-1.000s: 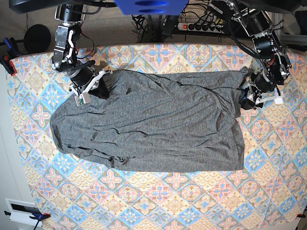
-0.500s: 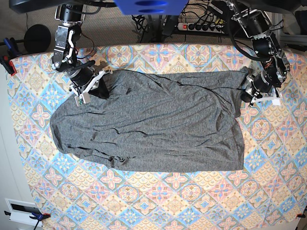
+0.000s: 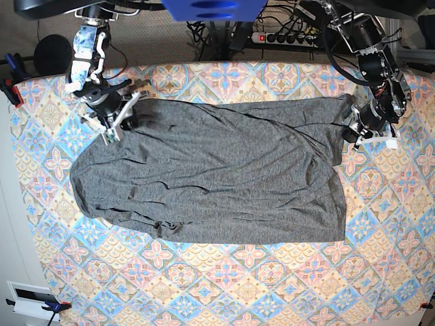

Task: Layout the t-shirt on the table in an organized manner, then fold the t-shirt properly
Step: 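Release the right gripper and move it to the opposite collar corner, then grasp the shirt's side edges with both grippers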

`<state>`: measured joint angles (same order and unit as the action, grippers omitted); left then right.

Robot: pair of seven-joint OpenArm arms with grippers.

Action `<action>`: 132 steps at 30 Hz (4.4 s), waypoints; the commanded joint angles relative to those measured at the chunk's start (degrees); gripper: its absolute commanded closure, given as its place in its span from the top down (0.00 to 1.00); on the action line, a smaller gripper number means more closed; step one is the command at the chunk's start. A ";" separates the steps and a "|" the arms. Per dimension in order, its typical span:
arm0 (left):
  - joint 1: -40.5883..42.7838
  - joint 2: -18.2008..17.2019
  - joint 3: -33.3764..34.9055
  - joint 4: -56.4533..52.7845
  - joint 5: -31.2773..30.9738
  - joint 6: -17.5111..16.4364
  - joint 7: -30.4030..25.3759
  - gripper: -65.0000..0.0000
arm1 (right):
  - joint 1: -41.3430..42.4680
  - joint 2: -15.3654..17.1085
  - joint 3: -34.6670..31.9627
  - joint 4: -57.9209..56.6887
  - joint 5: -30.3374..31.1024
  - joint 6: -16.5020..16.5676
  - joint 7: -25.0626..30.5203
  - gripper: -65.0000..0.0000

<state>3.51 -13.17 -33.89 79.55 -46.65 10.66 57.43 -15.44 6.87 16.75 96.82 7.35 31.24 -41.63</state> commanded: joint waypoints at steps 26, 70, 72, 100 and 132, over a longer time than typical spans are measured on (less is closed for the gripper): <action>0.14 -0.15 0.17 0.14 1.77 0.55 -1.91 0.00 | -5.88 -3.67 16.96 11.45 17.30 -0.43 -8.88 0.35; 0.67 -0.15 0.17 0.06 1.86 0.99 -4.64 0.00 | -4.29 -7.80 20.13 -7.98 39.28 -0.43 -21.63 0.13; 0.67 -0.15 0.17 0.06 1.86 0.99 -4.64 0.00 | -2.89 -7.80 20.13 -7.98 39.28 -0.43 -21.63 0.02; -0.04 -3.84 8.53 21.95 1.86 0.55 -4.64 0.00 | -1.74 -7.62 20.30 3.89 39.28 -0.43 -21.71 0.00; -7.95 -3.40 16.79 29.24 1.33 0.64 -4.90 0.00 | 16.37 -7.45 22.68 1.43 38.84 -5.00 -21.45 0.00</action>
<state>-3.44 -16.05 -16.88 107.33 -44.71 11.84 53.87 0.82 -1.10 39.05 97.67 45.67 25.50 -63.59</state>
